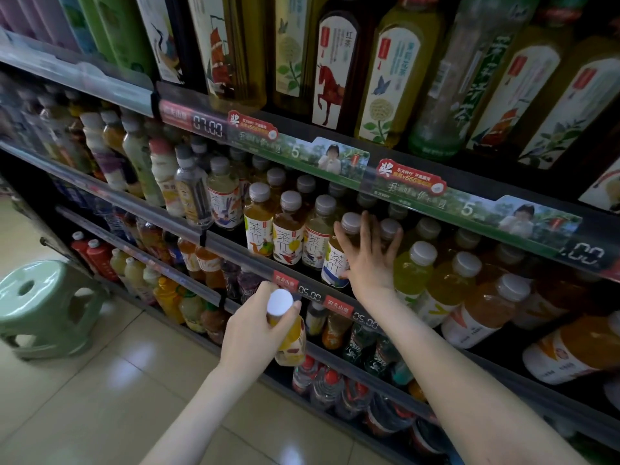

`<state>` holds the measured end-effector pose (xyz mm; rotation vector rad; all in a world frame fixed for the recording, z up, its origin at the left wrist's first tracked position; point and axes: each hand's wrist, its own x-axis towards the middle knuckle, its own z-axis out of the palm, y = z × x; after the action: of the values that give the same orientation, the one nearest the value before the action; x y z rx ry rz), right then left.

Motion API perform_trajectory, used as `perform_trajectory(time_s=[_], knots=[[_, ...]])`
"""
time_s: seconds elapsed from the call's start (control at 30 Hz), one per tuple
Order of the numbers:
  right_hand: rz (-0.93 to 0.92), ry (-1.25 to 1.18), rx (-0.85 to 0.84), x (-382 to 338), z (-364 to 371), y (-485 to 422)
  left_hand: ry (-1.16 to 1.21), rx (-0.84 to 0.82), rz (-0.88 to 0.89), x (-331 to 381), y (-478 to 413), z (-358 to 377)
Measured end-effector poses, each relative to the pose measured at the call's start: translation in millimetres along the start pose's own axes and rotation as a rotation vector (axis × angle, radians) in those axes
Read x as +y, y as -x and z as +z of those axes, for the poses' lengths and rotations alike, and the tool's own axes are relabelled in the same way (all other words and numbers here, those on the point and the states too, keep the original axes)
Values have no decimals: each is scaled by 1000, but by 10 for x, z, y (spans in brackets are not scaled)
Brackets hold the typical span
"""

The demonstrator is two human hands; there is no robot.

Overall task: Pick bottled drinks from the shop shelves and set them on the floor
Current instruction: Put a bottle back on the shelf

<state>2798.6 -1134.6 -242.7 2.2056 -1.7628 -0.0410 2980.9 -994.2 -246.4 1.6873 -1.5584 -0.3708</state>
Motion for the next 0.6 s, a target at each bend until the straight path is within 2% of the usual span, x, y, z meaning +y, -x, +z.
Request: perform_trajectory(time_s=[0.1, 0.23, 0.33, 0.4, 0.5, 0.57, 0.6], knots=[[47, 25, 3, 7, 32, -18, -36, -4, 37, -30, 57, -7], [-64, -34, 27, 98, -118, 173, -45, -42, 77, 98, 102, -1], [-134, -347, 19, 131, -267, 565, -24, -84, 120, 331, 101, 47], [-111, -688, -10, 229, -322, 943, 2, -121, 169, 532, 103, 118], [-116, -1147, -244, 561, -382, 1592, 66, -183, 236, 923, 148, 291], [-142, -1219, -318, 781, -400, 2021, 109, -248, 263, 1244, 223, 443], [-100, -1235, -311, 889, -379, 2209, 132, -294, 267, 1417, 278, 529]])
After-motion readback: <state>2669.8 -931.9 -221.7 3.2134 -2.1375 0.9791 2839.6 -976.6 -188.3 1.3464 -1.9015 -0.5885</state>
